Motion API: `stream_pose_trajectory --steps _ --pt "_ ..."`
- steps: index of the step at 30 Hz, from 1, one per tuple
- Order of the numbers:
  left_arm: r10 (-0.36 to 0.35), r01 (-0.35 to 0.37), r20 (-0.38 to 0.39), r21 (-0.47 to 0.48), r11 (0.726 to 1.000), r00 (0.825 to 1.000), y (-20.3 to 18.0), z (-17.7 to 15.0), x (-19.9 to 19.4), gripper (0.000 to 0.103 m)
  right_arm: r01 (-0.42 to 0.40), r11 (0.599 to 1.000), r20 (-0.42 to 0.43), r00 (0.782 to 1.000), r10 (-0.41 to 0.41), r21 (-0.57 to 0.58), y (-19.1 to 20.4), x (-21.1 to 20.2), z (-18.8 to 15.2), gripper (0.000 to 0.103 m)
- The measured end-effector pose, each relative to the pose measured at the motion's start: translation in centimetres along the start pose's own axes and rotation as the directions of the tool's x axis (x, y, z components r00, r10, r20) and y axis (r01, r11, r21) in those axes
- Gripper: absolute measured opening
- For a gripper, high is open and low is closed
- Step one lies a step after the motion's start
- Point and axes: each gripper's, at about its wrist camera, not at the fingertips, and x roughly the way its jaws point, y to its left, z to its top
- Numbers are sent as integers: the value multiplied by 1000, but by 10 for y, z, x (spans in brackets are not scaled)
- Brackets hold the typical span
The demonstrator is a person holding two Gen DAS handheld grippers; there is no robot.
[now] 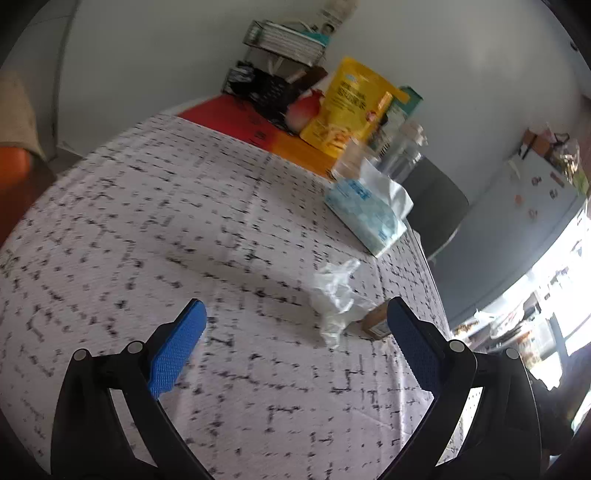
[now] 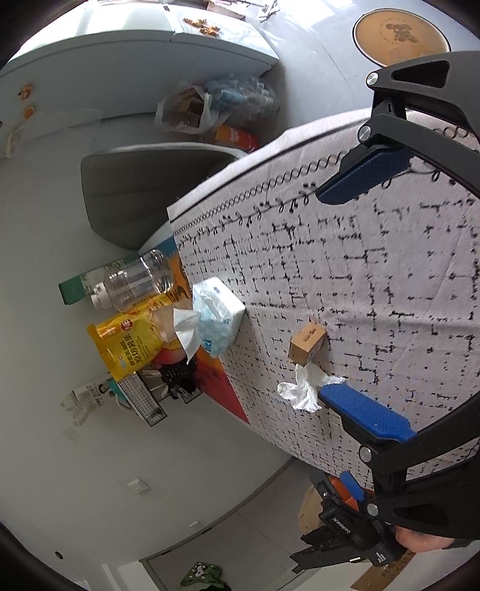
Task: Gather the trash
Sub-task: 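Grasp the white crumpled tissue with the left tool while the right tool grasps the small tan box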
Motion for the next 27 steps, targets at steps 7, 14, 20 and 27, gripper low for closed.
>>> stream_pose_trajectory --steps 7,14,20,27 --pt "24 -24 -33 4 1000 999 -19 6 39 95 -32 999 -25 999 32 5 2 19 6 95" --pt "38 -38 -48 -10 999 998 -31 15 75 93 -3 1000 -55 998 4 25 -6 40 9 95" --pt "41 -43 -71 -20 999 997 -31 14 103 93 6 1000 -76 997 -4 26 -7 54 11 95" --pt "7 -12 -116 -38 999 993 -25 6 126 50 25 1000 -101 995 -25 2 -2 72 13 95"
